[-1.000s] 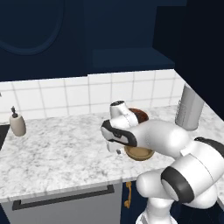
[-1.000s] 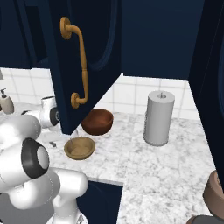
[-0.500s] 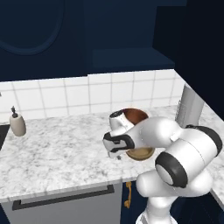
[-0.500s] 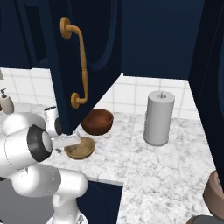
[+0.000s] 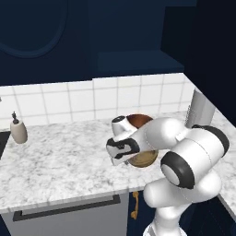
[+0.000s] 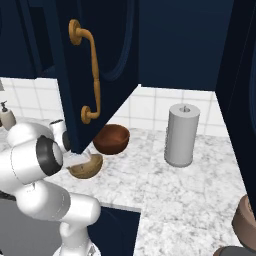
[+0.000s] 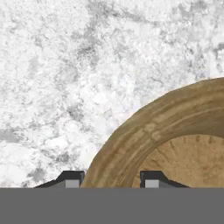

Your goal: Pick up the bowls on the counter and stack them on top of one another in the open cabinet. Place the smaller bowl on top of the larger bowl.

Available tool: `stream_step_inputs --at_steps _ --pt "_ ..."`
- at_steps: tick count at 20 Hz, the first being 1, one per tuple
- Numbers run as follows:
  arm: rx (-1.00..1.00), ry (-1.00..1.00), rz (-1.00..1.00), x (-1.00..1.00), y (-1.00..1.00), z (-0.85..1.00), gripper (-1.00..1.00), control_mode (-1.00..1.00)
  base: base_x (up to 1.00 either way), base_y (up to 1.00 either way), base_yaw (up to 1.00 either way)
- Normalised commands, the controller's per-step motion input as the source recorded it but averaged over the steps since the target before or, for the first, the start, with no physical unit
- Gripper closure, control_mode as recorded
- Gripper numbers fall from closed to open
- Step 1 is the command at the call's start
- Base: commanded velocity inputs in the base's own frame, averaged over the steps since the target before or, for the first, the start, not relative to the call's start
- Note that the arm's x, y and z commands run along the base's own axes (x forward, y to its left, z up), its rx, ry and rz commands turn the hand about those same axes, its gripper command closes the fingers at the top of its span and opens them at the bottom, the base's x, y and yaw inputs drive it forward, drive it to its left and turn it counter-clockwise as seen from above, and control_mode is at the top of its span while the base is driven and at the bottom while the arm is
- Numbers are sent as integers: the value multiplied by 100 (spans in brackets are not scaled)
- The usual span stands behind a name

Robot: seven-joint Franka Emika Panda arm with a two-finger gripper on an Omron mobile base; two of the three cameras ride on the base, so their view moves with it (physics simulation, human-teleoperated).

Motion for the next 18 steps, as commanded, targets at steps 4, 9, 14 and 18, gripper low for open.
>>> stream_step_inputs --at_steps 4,9,14,18 --pt "0 -5 0 -2 0 0 100 -100 0 0 0" --pt "-9 -23 0 -22 0 29 100 -100 0 0 0" --pt "-14 -38 2 -15 0 68 100 -100 0 0 0" --pt "-5 -24 2 11 -8 72 100 -100 0 0 0"
